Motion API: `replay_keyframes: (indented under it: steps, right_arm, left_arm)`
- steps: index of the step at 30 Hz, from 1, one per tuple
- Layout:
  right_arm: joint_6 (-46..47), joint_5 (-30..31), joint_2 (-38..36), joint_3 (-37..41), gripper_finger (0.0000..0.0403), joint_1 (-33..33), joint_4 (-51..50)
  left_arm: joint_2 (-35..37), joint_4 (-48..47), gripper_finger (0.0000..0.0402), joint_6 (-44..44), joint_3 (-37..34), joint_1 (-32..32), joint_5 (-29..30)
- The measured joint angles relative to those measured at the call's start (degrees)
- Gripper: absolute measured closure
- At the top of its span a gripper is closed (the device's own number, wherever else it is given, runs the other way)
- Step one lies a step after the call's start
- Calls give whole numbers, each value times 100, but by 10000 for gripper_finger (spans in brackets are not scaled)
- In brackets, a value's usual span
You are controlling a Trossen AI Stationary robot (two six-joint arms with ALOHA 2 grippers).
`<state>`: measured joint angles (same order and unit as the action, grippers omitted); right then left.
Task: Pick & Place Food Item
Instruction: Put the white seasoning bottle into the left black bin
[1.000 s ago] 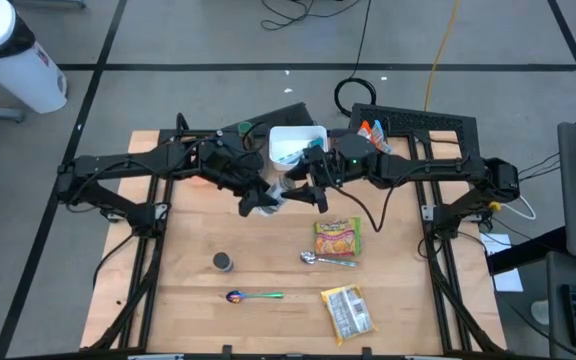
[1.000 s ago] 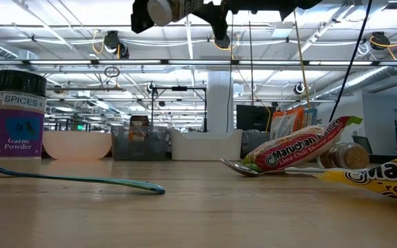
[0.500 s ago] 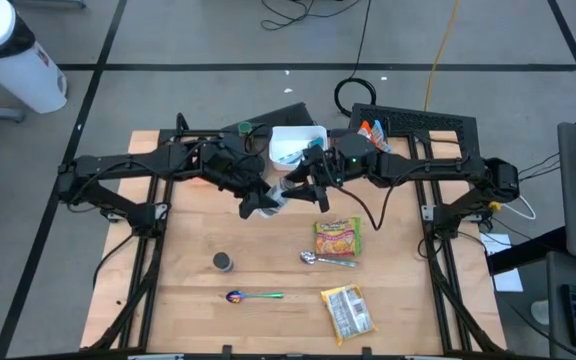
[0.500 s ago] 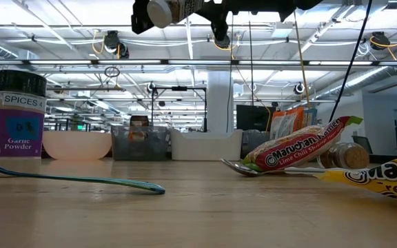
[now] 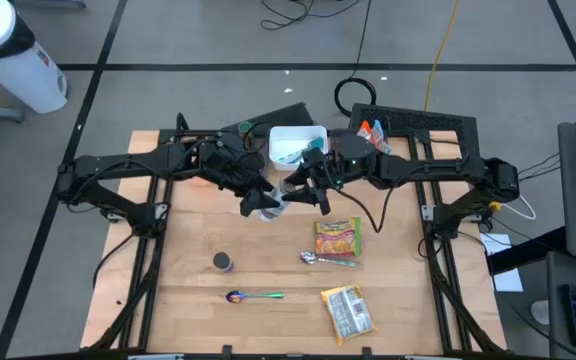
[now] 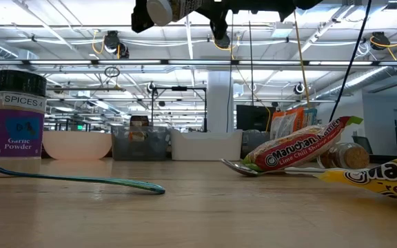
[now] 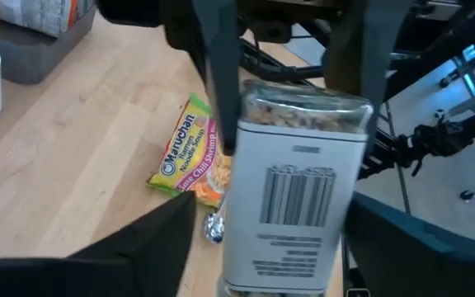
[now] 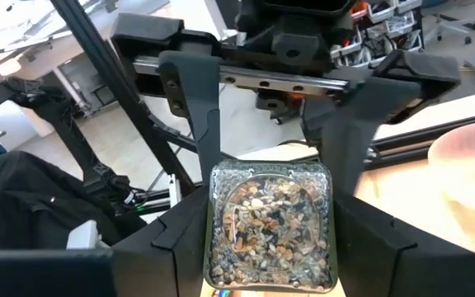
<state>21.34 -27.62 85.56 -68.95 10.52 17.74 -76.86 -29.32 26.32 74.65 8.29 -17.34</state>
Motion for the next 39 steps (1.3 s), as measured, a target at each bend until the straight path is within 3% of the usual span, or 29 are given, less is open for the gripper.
replay_keyframes:
  steps: [6,16,19,24,27,35,39]
  right_arm:
    - [-3,12,0,0,213,62,-13]
    - [0,47,-414,0,213,509,-387]
    - [-104,67,-614,0,213,621,-440]
    - [-166,489,-974,-2,213,765,-430]
    - [-200,764,-1078,0,213,797,-283]
    - [-103,1562,-1096,0,213,791,1170]
    - [-91,1932,-1086,0,213,796,1768]
  left_arm:
    - [-2,-23,49,142,0,74,85]
    - [651,-151,71,381,0,613,-304]
    - [1059,-418,85,209,0,765,-37]
    - [1628,-561,101,150,1,790,1084]
    - [1725,-408,105,290,2,713,1406]
    - [1260,452,105,149,-3,338,1527]
    - [988,1349,105,11,-4,316,1511]
